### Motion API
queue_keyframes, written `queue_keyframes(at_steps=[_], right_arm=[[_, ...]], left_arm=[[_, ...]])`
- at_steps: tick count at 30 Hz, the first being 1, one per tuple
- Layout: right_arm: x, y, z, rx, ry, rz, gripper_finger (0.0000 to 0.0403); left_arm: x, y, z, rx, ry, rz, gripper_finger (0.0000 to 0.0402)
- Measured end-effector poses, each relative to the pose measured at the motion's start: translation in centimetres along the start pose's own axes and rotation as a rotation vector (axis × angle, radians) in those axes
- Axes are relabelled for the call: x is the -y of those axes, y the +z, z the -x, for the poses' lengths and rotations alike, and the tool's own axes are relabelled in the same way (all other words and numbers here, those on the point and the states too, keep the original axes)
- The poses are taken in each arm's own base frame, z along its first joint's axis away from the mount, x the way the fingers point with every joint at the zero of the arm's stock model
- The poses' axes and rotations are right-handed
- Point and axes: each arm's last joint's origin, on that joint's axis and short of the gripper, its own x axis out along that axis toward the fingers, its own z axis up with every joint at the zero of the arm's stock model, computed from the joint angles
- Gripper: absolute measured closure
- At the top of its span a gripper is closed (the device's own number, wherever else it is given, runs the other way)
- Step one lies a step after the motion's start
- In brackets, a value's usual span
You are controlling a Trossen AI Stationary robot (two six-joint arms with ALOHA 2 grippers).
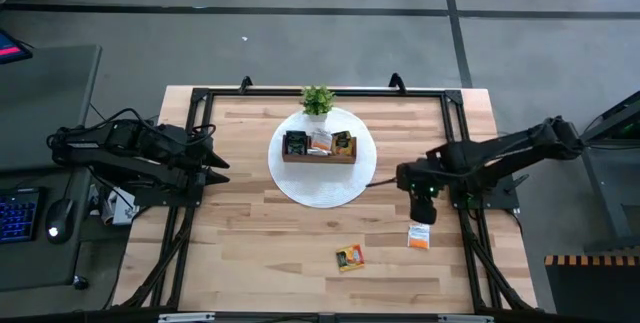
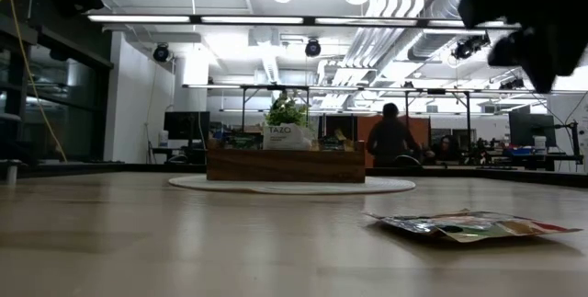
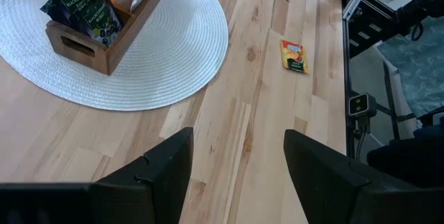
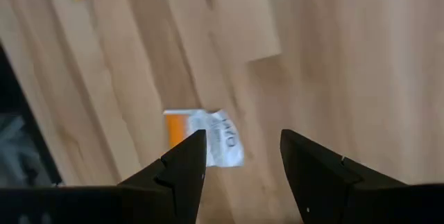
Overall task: Pick & Place Tea
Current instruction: Put the white orange tea bag into the middle section of the wooden organizer
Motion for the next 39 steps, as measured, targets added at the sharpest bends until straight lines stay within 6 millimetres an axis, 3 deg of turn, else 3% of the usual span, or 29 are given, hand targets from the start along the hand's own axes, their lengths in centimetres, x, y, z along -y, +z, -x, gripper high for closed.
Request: queue_keyframes(at_steps=[8, 14, 29, 39], right_arm=[[1.1, -1.9, -4.6, -0.017, 0.189, -0.011, 0.0222], [1.9, -2.9, -6.8, -0.052, 0.235, 0.015, 0.0222], [2.4, -3.5, -8.3, -0.010, 0.184, 0.148, 0.0222], [1.5, -3.3, -10.1, -0.067, 0.177, 0.191, 0.0222]], left_arm=[[0.0, 0.0, 0.0, 0.000, 0.000, 0.000, 0.0179], [0.0, 0.0, 0.0, 0.000, 0.000, 0.000, 0.0179], [0.0, 0.0, 0.0, 0.000, 0.000, 0.000, 0.0179], [0.0, 0.0, 0.0, 0.000, 0.000, 0.000, 0.0179]])
